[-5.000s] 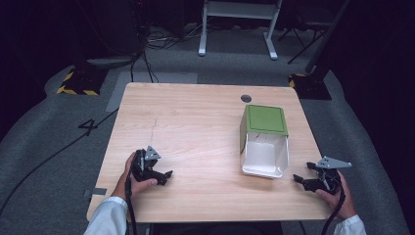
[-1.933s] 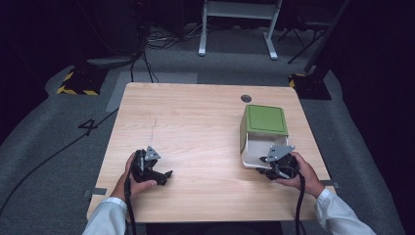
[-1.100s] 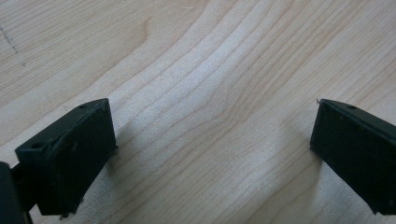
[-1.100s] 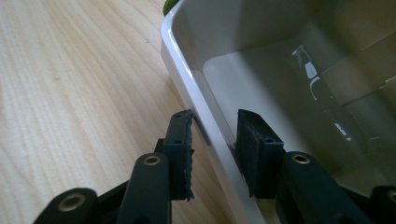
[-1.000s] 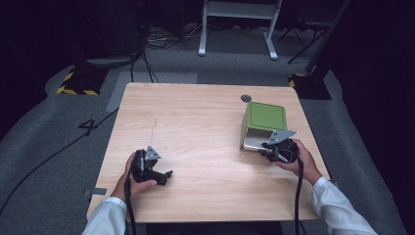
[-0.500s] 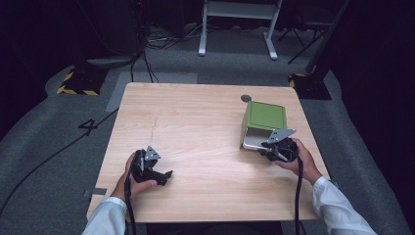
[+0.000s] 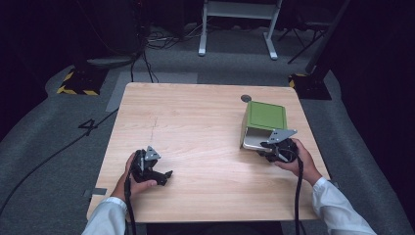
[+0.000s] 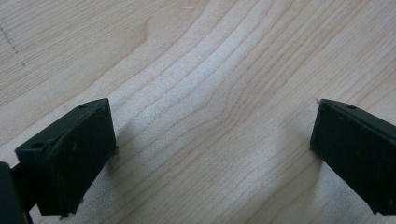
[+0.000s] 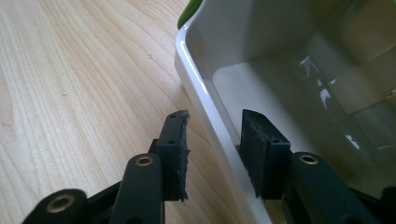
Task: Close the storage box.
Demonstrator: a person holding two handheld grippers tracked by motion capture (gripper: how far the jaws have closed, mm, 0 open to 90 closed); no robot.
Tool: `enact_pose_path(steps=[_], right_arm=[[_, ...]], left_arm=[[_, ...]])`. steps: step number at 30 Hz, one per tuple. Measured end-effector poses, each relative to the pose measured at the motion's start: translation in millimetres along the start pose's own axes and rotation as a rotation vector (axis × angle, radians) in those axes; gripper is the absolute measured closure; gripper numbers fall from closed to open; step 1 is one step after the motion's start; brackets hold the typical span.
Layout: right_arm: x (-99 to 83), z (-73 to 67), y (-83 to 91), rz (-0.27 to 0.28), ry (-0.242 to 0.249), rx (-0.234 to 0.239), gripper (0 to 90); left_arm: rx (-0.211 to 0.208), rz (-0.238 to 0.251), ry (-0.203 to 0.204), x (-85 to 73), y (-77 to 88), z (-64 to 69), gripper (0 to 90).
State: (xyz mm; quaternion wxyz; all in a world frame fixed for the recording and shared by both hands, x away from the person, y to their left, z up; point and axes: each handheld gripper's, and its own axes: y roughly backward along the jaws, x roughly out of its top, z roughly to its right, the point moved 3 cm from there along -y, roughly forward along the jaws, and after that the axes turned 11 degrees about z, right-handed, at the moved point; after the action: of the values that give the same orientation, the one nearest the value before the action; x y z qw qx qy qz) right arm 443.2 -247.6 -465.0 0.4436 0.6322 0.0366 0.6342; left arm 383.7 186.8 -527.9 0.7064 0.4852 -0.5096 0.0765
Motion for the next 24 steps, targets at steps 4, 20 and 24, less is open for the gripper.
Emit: enact_pose_path(steps=[4, 20, 24], right_arm=[[1.5, -1.6, 4.4, 0.01, 0.001, 0.004, 59.4], [9.0, -8.0, 28.8, 0.043, 0.012, 0.01, 47.3], [6.2, -8.2, 35.2, 0.046, 0.007, 0.002, 43.2]], left_arm=[[0.0, 0.0, 0.0, 0.0, 0.0, 0.0, 0.3], [0.003, 0.001, -0.004, 0.0, 0.1, -0.2, 0.4], [0.004, 0.001, -0.004, 0.0, 0.2, -0.1, 0.4]])
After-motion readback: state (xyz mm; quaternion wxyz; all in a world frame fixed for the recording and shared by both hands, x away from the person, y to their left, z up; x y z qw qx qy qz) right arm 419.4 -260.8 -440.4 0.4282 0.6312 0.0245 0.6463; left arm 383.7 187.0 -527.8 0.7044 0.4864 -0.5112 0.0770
